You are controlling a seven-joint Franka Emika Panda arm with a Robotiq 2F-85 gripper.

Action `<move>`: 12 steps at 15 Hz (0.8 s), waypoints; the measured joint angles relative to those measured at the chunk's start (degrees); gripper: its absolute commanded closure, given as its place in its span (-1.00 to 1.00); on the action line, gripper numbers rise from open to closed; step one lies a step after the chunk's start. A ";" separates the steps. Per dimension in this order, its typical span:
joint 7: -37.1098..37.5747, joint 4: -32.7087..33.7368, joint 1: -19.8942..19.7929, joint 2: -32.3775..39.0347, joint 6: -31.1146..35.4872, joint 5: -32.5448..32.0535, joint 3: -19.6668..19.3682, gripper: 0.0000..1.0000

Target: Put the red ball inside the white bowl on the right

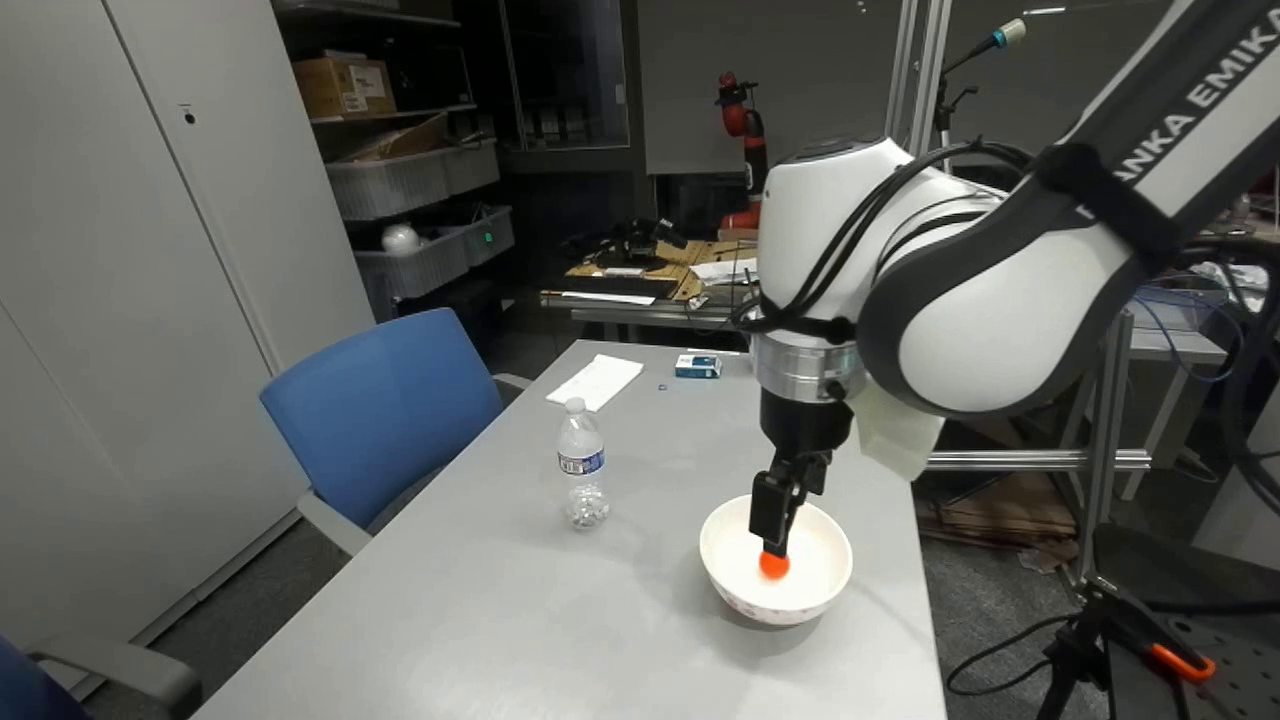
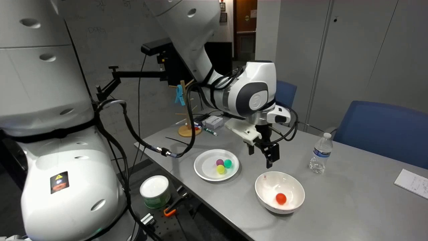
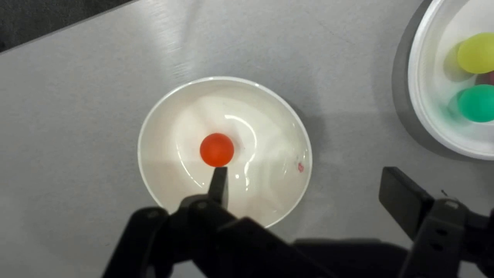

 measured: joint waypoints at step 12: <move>0.85 -7.22 0.00 -8.78 1.22 -0.08 2.51 -1.00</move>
